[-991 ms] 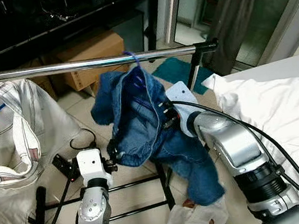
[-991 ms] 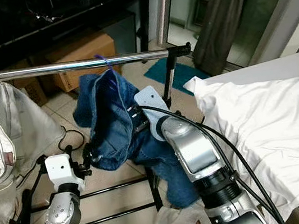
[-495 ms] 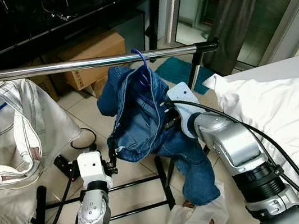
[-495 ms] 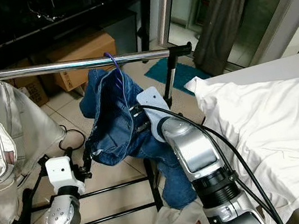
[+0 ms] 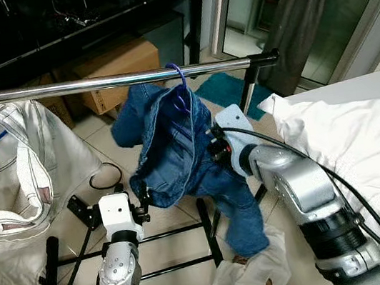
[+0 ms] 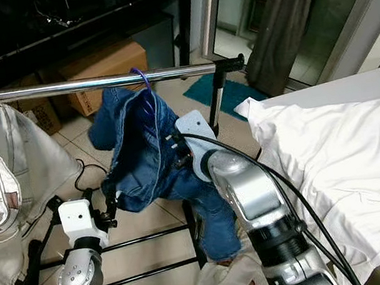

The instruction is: Hang hanger

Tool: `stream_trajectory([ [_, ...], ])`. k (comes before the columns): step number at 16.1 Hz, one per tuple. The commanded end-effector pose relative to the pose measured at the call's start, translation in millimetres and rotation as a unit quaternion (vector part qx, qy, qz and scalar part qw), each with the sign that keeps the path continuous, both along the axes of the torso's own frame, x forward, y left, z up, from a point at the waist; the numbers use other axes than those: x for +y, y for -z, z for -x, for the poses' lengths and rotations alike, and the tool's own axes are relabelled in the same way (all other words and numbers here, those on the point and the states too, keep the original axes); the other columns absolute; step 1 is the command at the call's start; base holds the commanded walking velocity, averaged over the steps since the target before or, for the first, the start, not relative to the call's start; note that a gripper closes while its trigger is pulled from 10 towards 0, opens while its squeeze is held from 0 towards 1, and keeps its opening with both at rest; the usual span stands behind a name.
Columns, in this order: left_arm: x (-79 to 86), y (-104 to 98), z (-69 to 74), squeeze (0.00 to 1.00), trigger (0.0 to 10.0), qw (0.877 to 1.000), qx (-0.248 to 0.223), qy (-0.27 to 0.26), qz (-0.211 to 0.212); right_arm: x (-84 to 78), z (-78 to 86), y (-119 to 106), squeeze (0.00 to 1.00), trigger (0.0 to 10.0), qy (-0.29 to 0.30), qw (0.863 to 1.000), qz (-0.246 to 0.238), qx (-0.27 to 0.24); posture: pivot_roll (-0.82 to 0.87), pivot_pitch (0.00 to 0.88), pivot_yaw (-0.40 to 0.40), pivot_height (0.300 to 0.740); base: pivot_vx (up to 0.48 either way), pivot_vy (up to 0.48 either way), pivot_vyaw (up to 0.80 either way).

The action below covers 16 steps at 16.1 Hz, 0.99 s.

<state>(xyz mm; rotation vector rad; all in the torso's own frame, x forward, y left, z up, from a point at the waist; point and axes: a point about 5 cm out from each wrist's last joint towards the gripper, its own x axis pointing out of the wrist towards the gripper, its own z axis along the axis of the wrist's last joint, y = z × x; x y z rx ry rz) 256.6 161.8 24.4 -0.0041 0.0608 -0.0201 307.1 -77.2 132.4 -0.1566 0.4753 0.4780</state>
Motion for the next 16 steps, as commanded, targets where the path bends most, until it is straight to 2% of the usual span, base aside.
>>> stream_trajectory([
  [1,-5.1,-3.1,-1.6,0.00,10.0,1.000,-0.008,0.007,-0.001,-6.2,0.9,-3.8,0.97,10.0,0.003,1.000,-0.008,-0.009,0.16,0.042,-0.088,0.740,0.000,0.000,0.00],
  [3,-5.5,-2.5,-1.0,0.00,10.0,1.000,-0.007,0.008,0.000,-10.0,3.1,-4.6,0.00,10.0,0.001,1.000,-0.017,-0.009,0.16,0.043,-0.087,0.740,0.000,0.000,0.00],
  [4,-5.8,-1.8,-0.3,0.00,10.0,1.000,-0.006,0.008,0.000,-13.0,5.5,-4.3,0.00,10.0,0.000,1.000,-0.022,-0.008,0.15,0.045,-0.086,0.740,0.000,0.000,0.00],
  [6,-6.1,-0.6,0.7,0.00,10.0,1.000,-0.004,0.009,0.001,-24.8,15.5,-6.8,0.00,10.0,0.005,0.997,-0.068,-0.019,0.15,0.048,-0.087,0.740,0.000,0.000,0.00],
  [10,-7.4,1.6,1.2,0.00,10.0,1.000,0.001,0.012,0.002,-36.0,33.7,-16.9,0.00,10.0,-0.017,0.988,-0.144,-0.057,0.13,0.050,-0.086,0.740,0.000,0.000,0.00],
  [16,-9.0,2.9,2.1,0.00,10.0,1.000,-0.001,0.024,-0.003,-53.4,51.0,3.0,0.00,10.0,0.000,0.977,-0.190,-0.096,0.12,0.049,-0.083,0.740,0.000,0.000,0.00],
])
